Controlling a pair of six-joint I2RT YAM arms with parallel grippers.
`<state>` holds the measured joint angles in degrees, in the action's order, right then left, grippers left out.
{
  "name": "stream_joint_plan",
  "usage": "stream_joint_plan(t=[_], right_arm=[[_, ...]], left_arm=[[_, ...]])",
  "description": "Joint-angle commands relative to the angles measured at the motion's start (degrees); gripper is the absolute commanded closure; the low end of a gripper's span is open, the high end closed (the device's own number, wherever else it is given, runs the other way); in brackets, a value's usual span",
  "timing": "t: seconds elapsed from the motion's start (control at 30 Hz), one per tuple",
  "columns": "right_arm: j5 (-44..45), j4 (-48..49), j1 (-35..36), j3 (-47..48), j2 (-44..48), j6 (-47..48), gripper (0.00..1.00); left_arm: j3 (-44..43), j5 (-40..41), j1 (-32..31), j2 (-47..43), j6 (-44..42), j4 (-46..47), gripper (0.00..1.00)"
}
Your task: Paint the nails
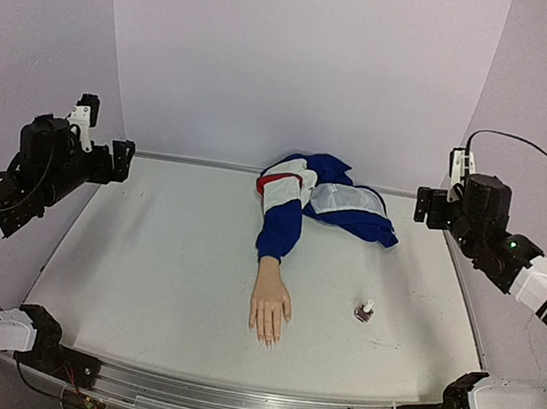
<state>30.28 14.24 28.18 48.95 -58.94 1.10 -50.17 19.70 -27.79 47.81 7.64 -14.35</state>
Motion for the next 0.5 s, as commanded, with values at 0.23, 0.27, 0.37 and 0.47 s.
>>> stream_joint_plan(t=[0.23, 0.27, 0.37, 0.47], right_arm=[[-20.13, -12.40, -17.36, 2.44, 2.33, -13.01, 0.02], [-22.09, -14.43, -18.37, 3.15, 1.77, -13.61, 0.02], [-27.85, -20.60, -19.87, 5.67, -0.64, -15.06, 0.02], [-30.08, -25.07, -16.27, 7.89, -3.10, -17.03, 0.02]], left_arm=[[-2.32, -16.03, 13.32, 0.01, 4.00, -0.64, 0.01], [-2.78, -18.18, 14.14, 0.56, 3.76, -1.12, 0.01], [-3.38, -24.20, 15.65, 1.89, 3.76, -1.85, 0.01], [-3.95, -29.47, 16.55, 3.07, 3.67, -2.28, 0.01]])
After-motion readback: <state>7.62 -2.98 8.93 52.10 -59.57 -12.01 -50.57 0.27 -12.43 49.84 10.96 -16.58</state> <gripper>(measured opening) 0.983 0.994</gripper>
